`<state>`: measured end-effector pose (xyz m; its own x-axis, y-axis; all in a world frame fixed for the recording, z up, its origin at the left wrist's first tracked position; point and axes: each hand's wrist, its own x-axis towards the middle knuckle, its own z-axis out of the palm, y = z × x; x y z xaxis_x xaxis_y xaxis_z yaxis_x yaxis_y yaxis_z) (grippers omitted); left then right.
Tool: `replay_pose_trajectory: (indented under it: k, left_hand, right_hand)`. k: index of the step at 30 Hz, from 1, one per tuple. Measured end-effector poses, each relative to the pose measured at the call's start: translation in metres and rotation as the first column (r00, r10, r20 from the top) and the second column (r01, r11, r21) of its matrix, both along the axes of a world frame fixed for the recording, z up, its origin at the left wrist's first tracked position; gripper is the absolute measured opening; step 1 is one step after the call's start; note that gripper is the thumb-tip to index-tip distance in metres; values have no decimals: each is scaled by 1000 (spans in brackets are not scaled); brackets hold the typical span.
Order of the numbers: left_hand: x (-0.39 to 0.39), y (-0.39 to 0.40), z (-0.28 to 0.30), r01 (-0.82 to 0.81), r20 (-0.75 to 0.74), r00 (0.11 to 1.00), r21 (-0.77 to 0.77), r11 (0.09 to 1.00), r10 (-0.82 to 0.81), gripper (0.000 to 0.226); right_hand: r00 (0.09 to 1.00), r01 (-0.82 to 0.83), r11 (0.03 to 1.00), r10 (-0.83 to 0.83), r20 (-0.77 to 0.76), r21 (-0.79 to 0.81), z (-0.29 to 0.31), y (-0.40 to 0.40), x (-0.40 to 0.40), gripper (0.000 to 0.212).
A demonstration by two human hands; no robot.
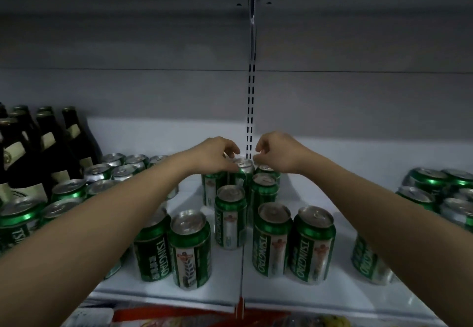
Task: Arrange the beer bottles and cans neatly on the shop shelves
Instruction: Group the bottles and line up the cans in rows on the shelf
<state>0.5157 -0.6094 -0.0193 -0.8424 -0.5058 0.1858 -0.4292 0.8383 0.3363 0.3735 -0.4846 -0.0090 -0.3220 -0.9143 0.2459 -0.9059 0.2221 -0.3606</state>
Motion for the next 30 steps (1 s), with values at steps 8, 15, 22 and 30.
replay_pose_trajectory:
  k: [8, 15, 22, 30]
  left_hand:
    - [-37, -45, -13, 1, 189, 982, 12, 1000, -3, 55]
    - [-47, -67, -32, 21, 189, 981, 100, 995, -39, 40]
    - [-49, -65, -33, 13, 121, 992, 112, 994, -26, 38]
    - [-21, -56, 7, 33, -249, 968, 226, 974, 25, 36]
  right_hand:
    - [979, 13, 979, 29, -201, 205, -18, -57, -27, 40]
    - [983, 16, 952, 42, -182, 305, -39, -80, -39, 45]
    - [996, -13, 974, 33, -87, 227, -44, -83, -41, 39]
    - [996, -75, 992, 80, 47, -104, -2, -58, -23, 38]
